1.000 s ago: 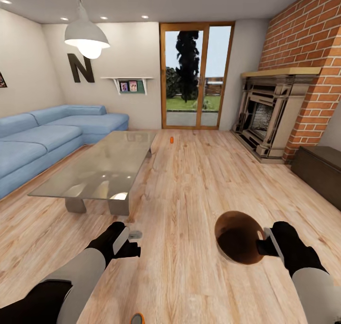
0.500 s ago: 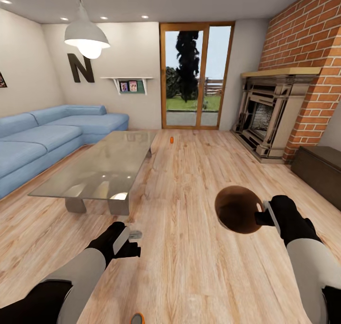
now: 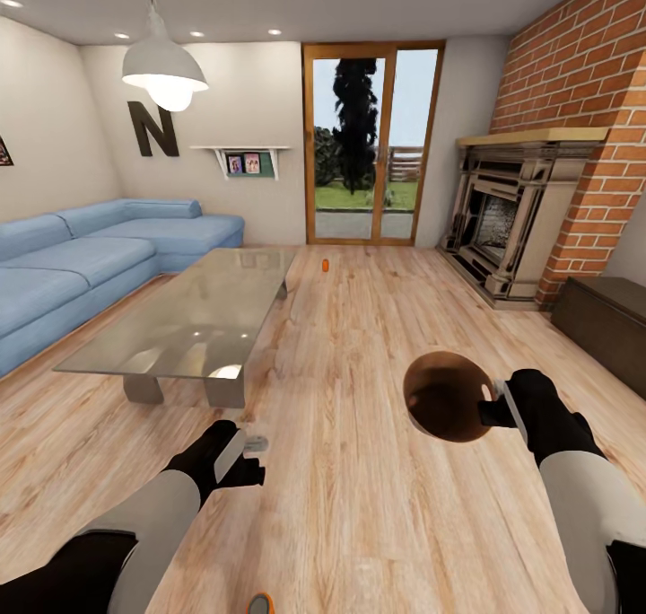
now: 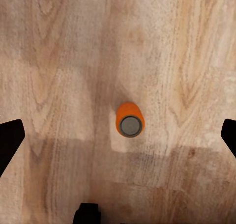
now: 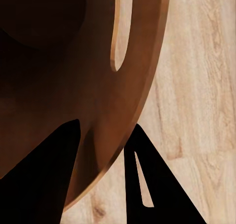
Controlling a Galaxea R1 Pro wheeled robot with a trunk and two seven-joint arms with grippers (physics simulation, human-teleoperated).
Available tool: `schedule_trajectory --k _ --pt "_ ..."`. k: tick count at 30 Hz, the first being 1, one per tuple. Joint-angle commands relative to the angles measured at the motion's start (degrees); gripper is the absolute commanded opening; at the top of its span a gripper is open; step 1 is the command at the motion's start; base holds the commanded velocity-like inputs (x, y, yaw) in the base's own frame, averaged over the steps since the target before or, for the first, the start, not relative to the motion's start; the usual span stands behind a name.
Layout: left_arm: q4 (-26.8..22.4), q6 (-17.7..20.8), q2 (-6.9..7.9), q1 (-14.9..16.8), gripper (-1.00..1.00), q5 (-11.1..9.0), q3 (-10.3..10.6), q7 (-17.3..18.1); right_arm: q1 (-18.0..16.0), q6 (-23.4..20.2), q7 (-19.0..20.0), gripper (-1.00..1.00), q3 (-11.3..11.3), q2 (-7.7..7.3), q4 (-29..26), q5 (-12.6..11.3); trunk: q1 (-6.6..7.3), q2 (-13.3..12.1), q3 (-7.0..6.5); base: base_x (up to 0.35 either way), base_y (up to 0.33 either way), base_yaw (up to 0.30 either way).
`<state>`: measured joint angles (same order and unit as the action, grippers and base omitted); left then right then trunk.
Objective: Put the three can of soda from the living room inside the tash can in the kitchen.
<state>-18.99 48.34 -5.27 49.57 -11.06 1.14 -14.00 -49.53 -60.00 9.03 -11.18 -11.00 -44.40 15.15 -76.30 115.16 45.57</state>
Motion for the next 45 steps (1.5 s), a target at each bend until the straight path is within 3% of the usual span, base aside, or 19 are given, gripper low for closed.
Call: schedule_trajectory --k 1,10,21,28,39,45 --pt "0.0 -0.04 0.0 0.0 1.0 0.0 0.0 -0.05 -0.04 0.0 0.1 -1.0 -0.01 0.02 -0.04 -0.51 0.0 0.0 -0.01 0.0 0.0 0.0" --pt "-0.06 -0.24 0.0 0.0 1.0 -0.01 0.0 -0.22 0.15 0.0 0.79 -1.0 -0.23 0.04 -0.33 -0.89 -1.53 2.81 1.25 0.0 0.0 0.0" --pt "-0.04 -0.58 0.0 0.0 1.0 -0.01 0.0 -0.31 0.39 0.0 9.26 -1.0 0.01 -0.25 -0.98 -0.82 -1.97 3.61 1.61 0.0 0.0 0.0" --pt "-0.04 -0.63 0.0 0.0 1.0 -0.01 0.0 -0.32 0.42 0.0 10.12 -1.0 0.02 -0.23 -1.03 -0.79 -3.51 6.42 2.86 0.0 0.0 0.0" --pt "-0.01 -1.53 0.0 0.0 1.0 0.06 0.0 -0.32 0.41 0.0 9.75 -1.0 0.02 -0.13 -1.04 -0.44 -3.51 6.42 2.86 0.0 0.0 0.0" --pt "0.0 -1.67 0.0 0.0 1.0 0.07 0.04 -0.32 0.42 0.0 9.63 -1.0 0.02 -0.12 -1.04 -0.39 -4.83 8.83 3.94 0.0 0.0 0.0"
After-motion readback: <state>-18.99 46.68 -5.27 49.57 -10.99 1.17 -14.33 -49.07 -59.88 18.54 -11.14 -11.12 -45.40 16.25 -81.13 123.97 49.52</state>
